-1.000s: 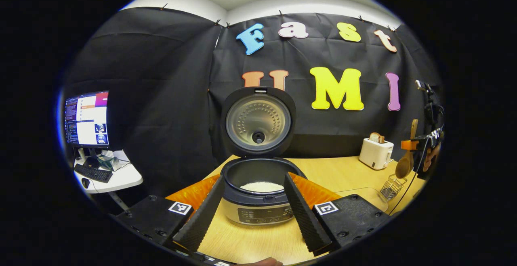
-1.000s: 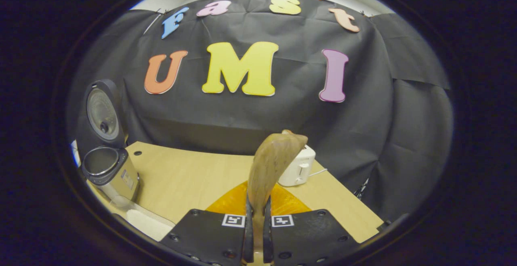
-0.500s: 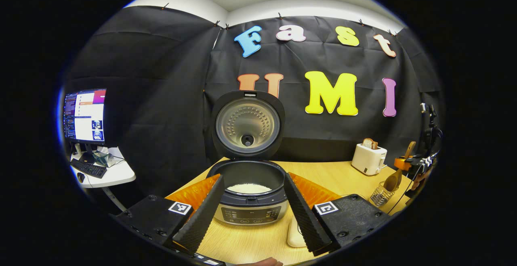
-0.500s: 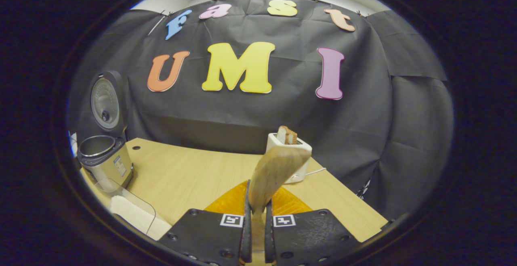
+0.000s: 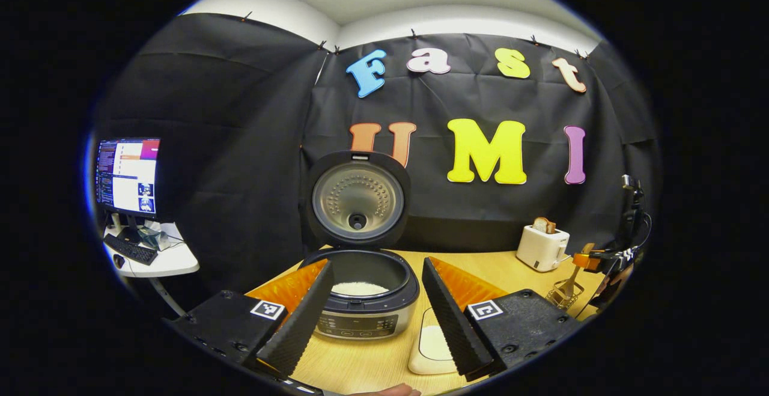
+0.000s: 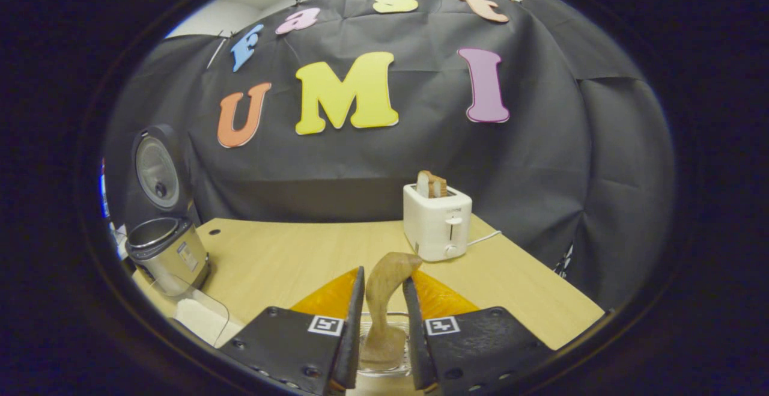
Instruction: Close the left gripper, press the button to open the rice cooker; take a wooden spoon from the chopstick holder with the right hand, scoop a spoonful of rice and pour it into the rice cooker, then put the wooden spoon back into the chopstick holder.
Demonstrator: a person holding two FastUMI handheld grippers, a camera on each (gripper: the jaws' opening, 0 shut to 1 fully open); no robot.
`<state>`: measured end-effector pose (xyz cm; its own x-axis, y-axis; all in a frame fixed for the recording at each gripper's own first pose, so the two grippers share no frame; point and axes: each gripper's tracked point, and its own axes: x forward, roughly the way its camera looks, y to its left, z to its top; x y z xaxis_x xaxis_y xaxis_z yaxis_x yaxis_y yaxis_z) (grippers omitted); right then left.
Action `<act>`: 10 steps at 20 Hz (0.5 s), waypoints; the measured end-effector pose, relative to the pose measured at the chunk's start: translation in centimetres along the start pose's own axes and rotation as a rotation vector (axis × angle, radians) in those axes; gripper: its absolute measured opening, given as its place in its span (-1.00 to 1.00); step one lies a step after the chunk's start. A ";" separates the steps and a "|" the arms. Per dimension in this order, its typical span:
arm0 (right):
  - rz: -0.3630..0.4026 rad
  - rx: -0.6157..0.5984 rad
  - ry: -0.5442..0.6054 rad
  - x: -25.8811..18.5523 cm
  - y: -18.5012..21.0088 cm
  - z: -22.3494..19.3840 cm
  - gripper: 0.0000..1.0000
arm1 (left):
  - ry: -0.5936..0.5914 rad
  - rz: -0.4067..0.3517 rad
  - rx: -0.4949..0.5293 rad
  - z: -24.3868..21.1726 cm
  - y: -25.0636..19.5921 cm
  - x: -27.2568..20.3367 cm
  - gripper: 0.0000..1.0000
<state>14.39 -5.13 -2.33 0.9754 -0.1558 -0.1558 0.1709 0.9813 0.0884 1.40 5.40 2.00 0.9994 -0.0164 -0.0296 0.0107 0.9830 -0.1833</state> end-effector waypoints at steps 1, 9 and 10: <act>-0.012 -0.007 -0.010 0.0 -0.7 0.1 0.00 | -0.002 0.003 0.007 0.1 0.0 -0.1 0.89; 0.004 0.053 -0.006 -1.7 -2.8 -1.0 0.72 | -0.008 -0.007 0.052 0.8 -0.8 0.4 0.89; 0.009 0.061 -0.002 -1.9 -3.0 -1.3 0.66 | -0.007 -0.008 0.057 1.0 -0.8 0.6 0.89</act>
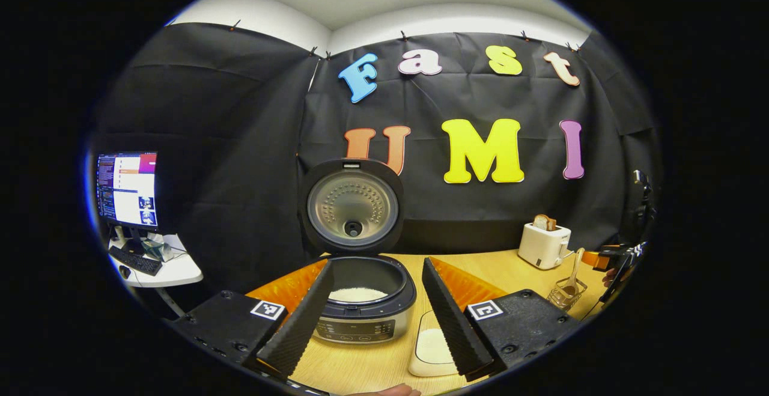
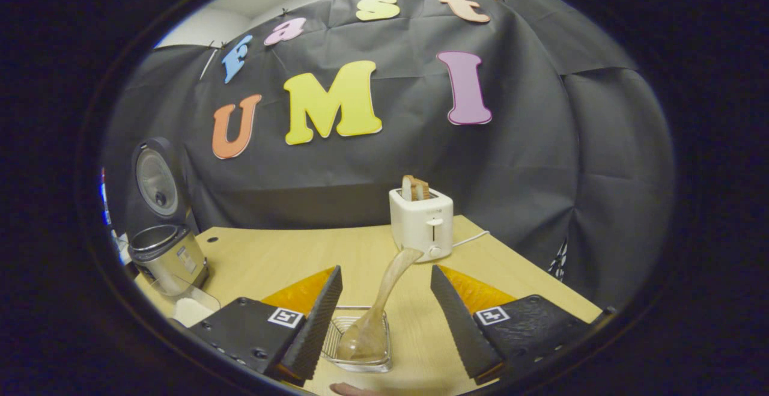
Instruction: Close the left gripper, press the button to open the rice cooker; take a wooden spoon from the chopstick holder with the right hand, scoop a spoonful of rice and pour it into the rice cooker, then put the wooden spoon back into the chopstick holder.
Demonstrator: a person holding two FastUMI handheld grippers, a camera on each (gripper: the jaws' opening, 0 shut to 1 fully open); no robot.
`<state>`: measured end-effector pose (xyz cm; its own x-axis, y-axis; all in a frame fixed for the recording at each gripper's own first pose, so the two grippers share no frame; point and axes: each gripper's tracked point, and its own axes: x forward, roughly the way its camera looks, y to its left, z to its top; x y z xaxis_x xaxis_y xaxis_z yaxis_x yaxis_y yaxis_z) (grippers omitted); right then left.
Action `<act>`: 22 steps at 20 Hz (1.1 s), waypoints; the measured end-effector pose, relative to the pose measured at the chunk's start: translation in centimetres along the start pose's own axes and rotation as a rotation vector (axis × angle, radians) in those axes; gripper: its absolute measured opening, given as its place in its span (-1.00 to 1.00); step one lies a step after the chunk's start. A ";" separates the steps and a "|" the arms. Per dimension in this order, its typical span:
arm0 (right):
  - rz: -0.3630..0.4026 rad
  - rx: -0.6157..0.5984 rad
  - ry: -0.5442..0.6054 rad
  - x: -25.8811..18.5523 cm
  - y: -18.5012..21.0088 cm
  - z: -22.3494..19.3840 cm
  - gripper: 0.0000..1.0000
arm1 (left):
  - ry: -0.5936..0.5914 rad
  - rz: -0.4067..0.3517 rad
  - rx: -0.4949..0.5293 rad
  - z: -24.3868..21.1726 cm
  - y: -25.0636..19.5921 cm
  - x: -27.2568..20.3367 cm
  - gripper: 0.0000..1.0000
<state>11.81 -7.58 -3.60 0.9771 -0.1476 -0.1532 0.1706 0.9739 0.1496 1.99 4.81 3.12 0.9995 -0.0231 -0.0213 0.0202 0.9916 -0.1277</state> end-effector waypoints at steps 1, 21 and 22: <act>0.005 0.006 0.008 -0.3 -0.2 -0.4 0.85 | -0.001 0.000 0.004 0.3 -0.1 0.1 0.89; 0.130 -0.060 -0.055 -7.8 0.8 -2.7 0.83 | -0.233 0.000 -0.156 19.3 4.0 9.6 0.88; 0.131 -0.070 -0.066 -8.1 0.8 -2.5 0.92 | -0.245 0.005 -0.161 19.7 4.2 11.0 0.88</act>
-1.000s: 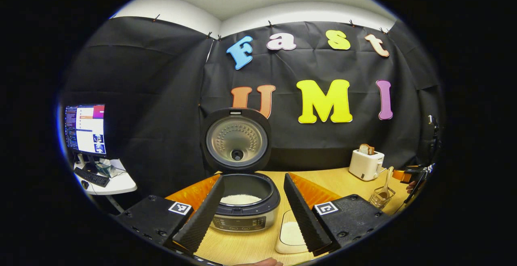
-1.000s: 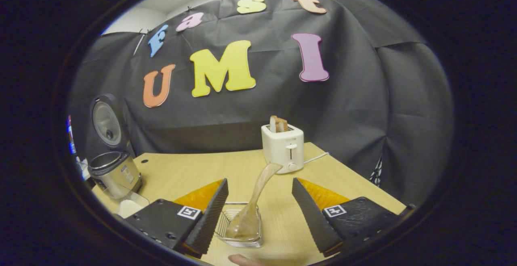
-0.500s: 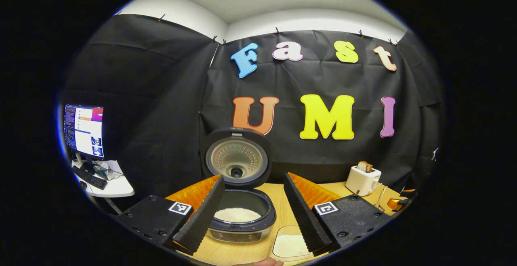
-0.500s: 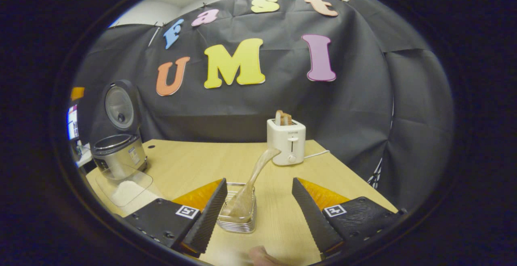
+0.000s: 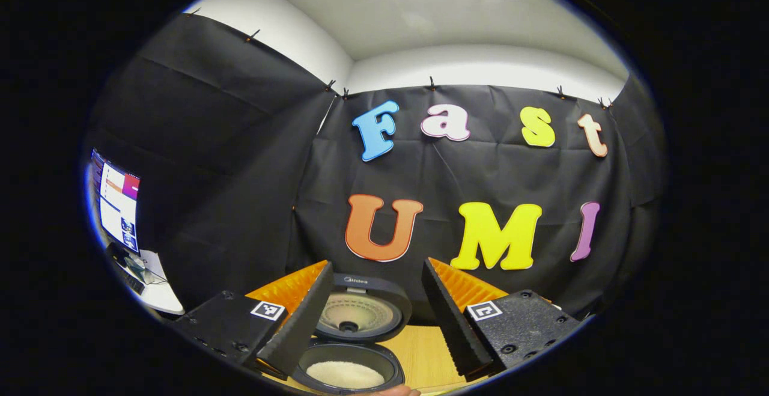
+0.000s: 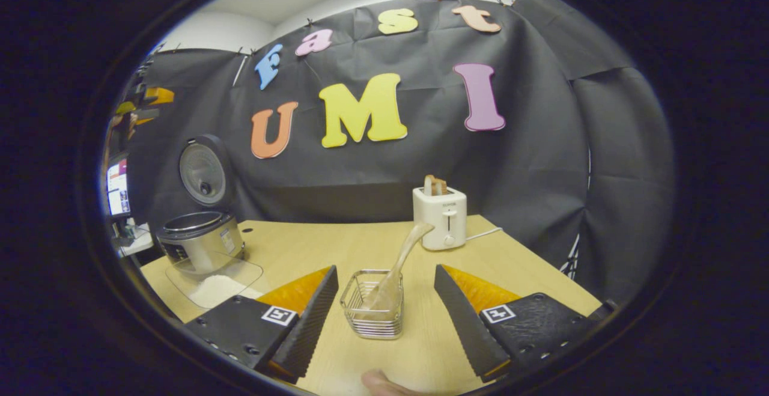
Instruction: Close the left gripper, press the button to open the rice cooker; take a wooden spoon from the chopstick holder with the right hand, scoop a spoonful of rice and pour it into the rice cooker, then put the wooden spoon back into the chopstick holder.
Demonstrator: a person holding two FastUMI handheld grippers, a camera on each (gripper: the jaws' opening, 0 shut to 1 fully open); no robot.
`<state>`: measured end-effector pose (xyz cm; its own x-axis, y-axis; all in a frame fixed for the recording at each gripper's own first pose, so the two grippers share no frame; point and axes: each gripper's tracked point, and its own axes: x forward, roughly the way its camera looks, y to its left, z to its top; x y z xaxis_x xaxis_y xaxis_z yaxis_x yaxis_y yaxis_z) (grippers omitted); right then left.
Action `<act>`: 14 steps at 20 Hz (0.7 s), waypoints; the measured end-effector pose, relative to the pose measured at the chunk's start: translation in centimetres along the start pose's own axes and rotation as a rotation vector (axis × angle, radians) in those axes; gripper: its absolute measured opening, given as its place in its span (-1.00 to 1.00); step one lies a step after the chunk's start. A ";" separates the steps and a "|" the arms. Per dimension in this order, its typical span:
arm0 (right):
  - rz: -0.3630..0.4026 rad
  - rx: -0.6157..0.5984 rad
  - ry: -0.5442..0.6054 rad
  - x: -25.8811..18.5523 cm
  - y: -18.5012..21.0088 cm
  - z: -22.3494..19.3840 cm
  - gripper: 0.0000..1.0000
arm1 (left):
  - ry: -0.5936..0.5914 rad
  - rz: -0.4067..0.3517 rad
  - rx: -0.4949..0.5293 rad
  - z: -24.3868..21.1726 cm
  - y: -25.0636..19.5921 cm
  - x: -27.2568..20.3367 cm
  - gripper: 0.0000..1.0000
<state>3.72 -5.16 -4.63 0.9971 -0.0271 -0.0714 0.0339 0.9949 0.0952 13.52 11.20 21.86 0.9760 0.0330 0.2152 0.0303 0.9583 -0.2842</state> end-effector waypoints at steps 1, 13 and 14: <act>0.003 -0.005 -0.009 -0.2 0.1 0.2 0.92 | -0.003 0.006 0.002 -0.4 0.2 1.5 0.88; 0.031 0.047 -0.003 0.0 0.6 -0.3 0.92 | 0.054 0.106 0.065 -8.0 4.3 14.4 0.92; 0.037 0.049 0.004 -0.1 0.7 -0.5 0.92 | 0.062 0.110 0.074 -8.5 4.7 14.7 0.93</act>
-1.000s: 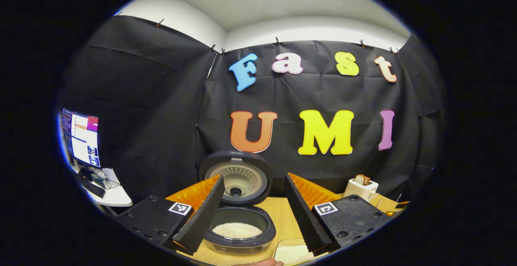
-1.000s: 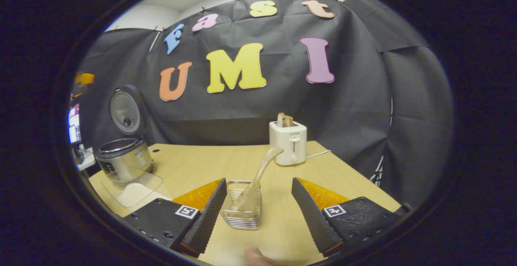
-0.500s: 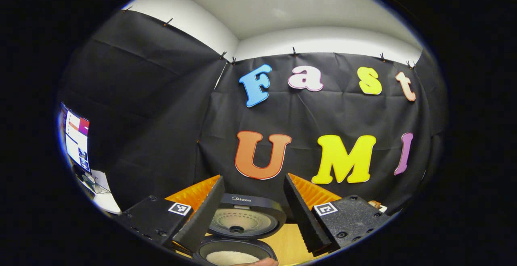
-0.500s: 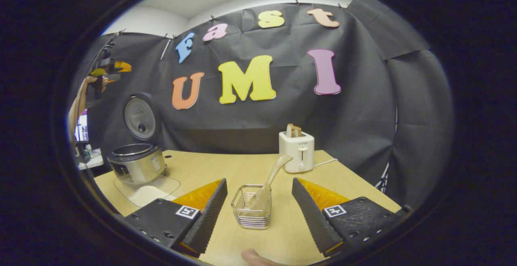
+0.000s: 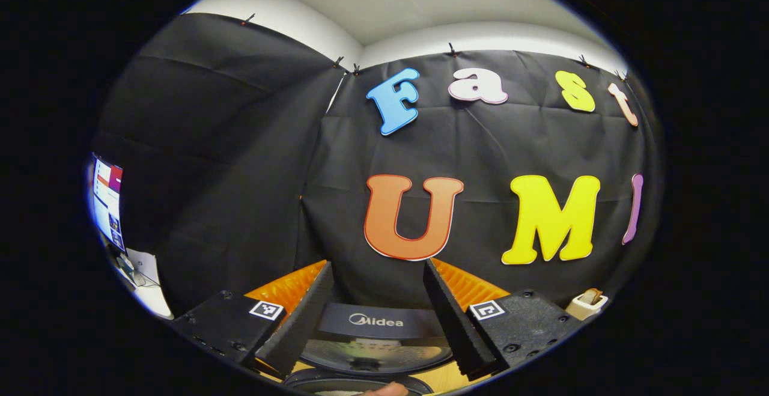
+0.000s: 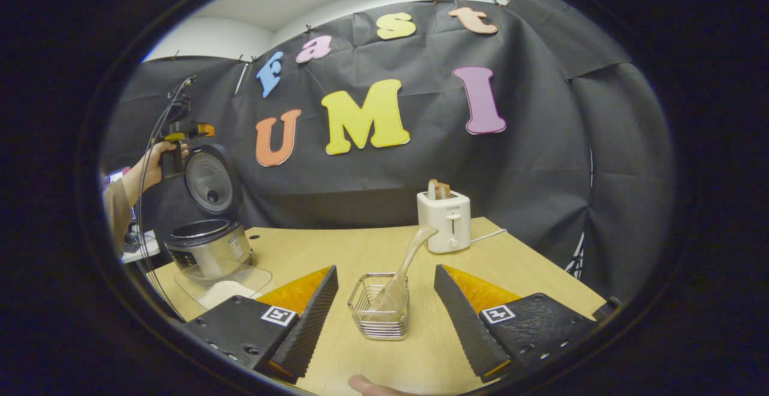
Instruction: Close the left gripper, press the button to open the rice cooker; take a wooden spoon from the chopstick holder with the right hand, scoop a spoonful of rice and pour it into the rice cooker, then put the wooden spoon back into the chopstick holder.
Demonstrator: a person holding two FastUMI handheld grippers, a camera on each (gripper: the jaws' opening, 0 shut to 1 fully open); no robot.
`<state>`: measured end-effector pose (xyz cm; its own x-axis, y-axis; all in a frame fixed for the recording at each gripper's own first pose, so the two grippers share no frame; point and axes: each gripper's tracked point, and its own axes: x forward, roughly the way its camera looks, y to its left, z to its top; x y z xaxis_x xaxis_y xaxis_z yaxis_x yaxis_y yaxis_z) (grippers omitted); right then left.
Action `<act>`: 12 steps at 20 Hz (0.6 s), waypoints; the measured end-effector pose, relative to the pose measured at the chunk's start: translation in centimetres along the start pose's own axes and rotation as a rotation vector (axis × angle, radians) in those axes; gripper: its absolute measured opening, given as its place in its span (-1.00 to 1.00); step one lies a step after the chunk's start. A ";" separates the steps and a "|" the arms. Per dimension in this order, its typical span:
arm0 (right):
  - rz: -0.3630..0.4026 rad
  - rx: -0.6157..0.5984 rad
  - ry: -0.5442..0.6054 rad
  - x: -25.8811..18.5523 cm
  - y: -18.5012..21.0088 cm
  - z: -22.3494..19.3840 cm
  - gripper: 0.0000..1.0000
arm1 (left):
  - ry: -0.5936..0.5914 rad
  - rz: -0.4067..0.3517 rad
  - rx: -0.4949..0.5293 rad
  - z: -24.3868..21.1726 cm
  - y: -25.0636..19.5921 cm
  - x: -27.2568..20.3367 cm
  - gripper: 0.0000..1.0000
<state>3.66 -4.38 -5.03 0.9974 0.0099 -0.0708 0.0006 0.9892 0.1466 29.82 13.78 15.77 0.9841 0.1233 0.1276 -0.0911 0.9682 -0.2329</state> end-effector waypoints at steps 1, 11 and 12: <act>0.003 0.002 0.005 0.1 0.1 -0.1 0.92 | 0.029 -0.010 0.006 -1.1 0.1 0.3 0.92; 0.041 -0.046 0.001 -0.8 2.6 -0.3 0.92 | -0.062 -0.032 0.134 -1.4 -0.1 -3.4 0.69; 0.043 -0.048 -0.004 -0.9 2.7 -0.1 0.92 | -0.060 -0.031 0.145 -1.5 -0.1 -3.9 0.69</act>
<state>2.71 -1.70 -4.67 0.9967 0.0516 -0.0620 -0.0452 0.9938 0.1018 26.19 12.86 13.84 0.9763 0.1019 0.1911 -0.0865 0.9924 -0.0870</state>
